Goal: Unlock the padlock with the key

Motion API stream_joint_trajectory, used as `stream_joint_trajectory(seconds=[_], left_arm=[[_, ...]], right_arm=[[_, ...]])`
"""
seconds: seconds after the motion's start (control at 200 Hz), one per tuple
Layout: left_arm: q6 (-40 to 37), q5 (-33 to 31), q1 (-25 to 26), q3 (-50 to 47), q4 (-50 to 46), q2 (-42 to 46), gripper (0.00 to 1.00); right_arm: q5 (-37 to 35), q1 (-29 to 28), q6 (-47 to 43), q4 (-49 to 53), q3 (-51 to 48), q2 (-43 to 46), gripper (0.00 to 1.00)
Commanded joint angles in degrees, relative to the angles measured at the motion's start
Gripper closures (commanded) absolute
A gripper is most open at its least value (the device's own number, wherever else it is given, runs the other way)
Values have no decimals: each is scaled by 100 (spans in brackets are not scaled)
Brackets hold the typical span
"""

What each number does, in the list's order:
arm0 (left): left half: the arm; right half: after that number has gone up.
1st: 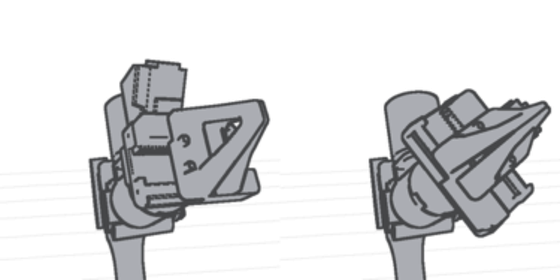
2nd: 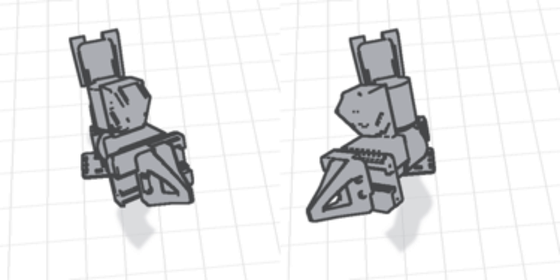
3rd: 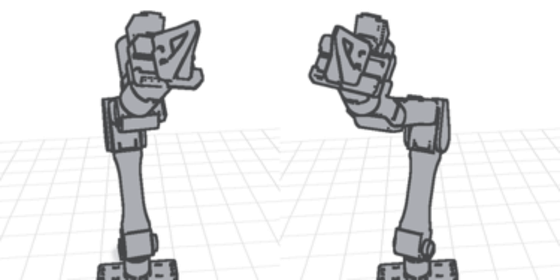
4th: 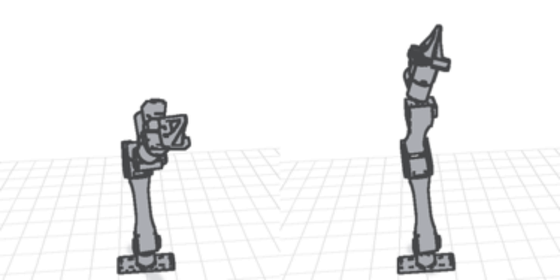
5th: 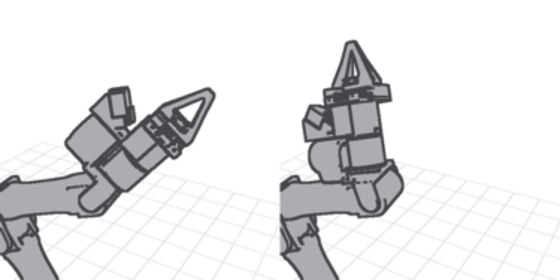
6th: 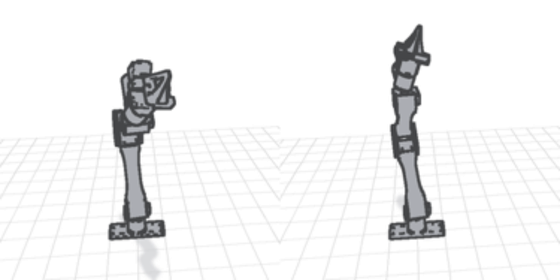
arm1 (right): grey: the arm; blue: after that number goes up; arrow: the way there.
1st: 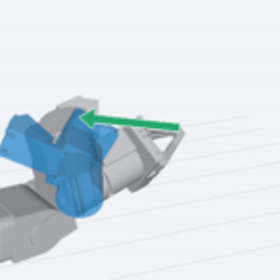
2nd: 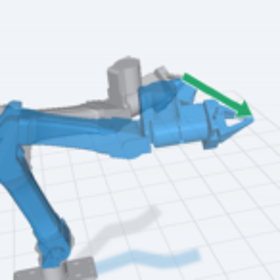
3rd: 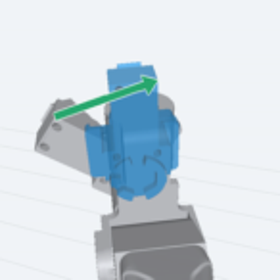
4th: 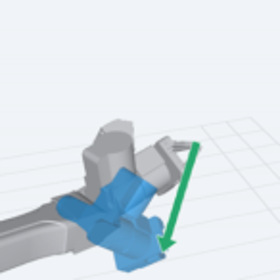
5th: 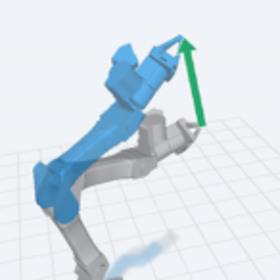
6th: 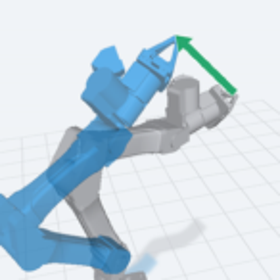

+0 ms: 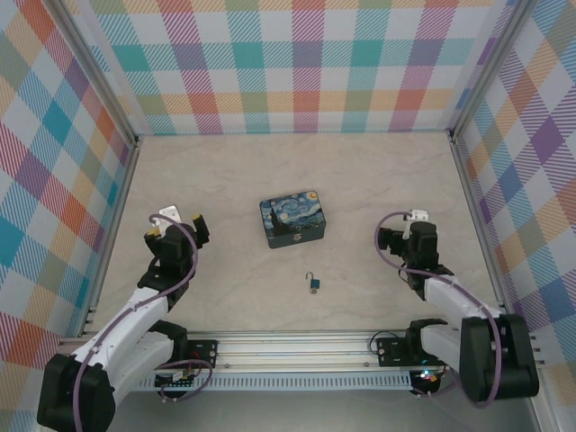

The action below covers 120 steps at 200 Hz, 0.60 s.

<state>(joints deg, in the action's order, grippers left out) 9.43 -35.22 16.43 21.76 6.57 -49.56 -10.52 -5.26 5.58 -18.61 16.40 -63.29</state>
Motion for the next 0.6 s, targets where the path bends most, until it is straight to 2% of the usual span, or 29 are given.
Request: stream_joint_trajectory(seconds=[0.0,0.11,0.265,0.49,0.595], left_arm=[[-416,87,-113,-122,613,-259,0],[-477,191,-122,-304,1156,-505,0],[-624,455,-131,-405,1628,-807,0],[-1040,782,-164,-440,2238,-1194,0],[-1143,1005,-201,-445,2551,-1436,0]], right_arm=[[359,33,-257,-1401,122,-430,0],[417,73,-371,-2339,116,-940,0],[575,110,-648,-2621,311,-1379,0],[924,293,-650,-3903,169,-2433,0],[1051,356,-620,-3123,596,-2466,0]])
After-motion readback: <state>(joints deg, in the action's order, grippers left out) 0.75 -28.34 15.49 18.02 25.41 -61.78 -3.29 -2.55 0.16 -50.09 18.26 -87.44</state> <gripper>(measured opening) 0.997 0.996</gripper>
